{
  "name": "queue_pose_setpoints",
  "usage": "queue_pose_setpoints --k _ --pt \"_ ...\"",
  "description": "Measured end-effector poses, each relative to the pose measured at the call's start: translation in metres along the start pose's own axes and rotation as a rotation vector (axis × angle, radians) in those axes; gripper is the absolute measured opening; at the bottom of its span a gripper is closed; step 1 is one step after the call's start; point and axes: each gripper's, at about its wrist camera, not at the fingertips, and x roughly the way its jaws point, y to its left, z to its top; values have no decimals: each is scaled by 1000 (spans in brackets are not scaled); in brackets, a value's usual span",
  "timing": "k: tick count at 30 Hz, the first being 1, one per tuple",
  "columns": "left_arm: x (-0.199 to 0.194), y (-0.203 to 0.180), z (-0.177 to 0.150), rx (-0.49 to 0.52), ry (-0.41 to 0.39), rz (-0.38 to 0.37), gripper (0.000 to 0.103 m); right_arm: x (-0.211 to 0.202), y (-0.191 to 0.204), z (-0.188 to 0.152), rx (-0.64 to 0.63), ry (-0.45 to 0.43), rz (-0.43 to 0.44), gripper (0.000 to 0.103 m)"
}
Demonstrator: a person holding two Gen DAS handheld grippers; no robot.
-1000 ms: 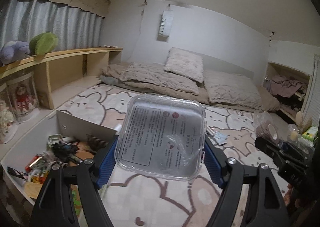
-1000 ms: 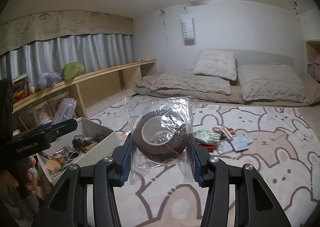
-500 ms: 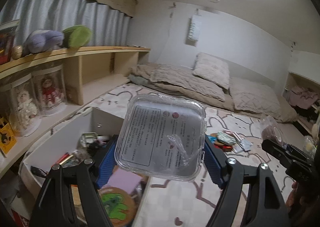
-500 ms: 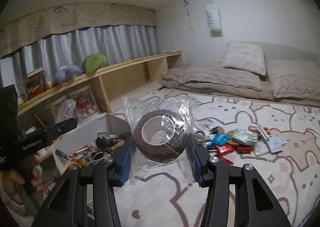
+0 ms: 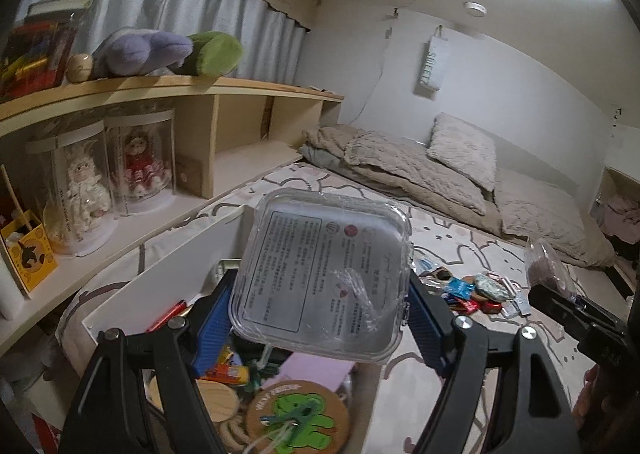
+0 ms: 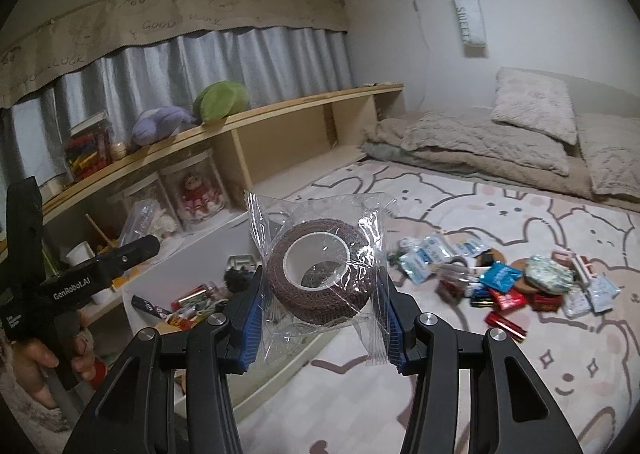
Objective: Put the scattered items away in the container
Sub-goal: 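Lower the clear box into the white box with the left tool while the right lowers the tape roll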
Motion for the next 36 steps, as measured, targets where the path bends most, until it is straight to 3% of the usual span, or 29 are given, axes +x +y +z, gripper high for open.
queue_pose_setpoints --k 10,25,36 --pt "18 34 -9 -18 35 55 78 36 23 -1 -20 52 40 50" --pt "72 89 -14 -68 149 104 78 84 49 2 -19 128 113 50" --pt "102 82 -12 -18 246 34 78 116 54 8 14 165 138 50"
